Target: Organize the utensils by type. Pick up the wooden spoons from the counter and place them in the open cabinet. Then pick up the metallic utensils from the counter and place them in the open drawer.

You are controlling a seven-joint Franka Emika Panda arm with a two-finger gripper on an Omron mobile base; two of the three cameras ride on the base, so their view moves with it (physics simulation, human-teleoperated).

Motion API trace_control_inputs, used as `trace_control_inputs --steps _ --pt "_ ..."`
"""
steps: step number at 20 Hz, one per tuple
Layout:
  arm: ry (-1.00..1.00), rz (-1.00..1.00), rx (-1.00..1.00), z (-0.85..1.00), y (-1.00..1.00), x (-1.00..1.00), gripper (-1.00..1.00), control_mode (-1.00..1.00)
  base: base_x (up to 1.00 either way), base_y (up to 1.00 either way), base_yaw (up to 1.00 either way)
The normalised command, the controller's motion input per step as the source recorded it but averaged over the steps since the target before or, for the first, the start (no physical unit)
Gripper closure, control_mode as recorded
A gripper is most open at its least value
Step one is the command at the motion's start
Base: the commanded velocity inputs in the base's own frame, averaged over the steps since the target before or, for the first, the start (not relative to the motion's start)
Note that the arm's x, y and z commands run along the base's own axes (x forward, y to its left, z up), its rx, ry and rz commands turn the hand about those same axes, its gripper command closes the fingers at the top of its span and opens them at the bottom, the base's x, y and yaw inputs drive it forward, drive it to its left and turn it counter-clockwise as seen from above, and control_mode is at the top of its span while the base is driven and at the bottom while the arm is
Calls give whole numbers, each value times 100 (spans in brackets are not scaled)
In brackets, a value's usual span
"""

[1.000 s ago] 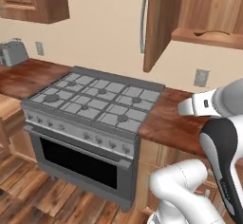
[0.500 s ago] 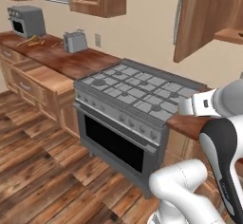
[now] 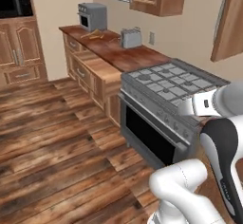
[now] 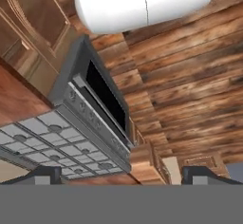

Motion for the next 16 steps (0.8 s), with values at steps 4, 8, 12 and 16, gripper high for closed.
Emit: trace_control_inputs --steps 4,8,12,16 --pt "0 0 0 0 0 0 -100 100 12 49 39" --pt "0 0 0 0 0 0 -100 100 49 63 25" --pt "0 0 0 0 0 0 -100 100 76 66 17" --pt "0 0 0 0 0 0 -100 100 88 67 4"
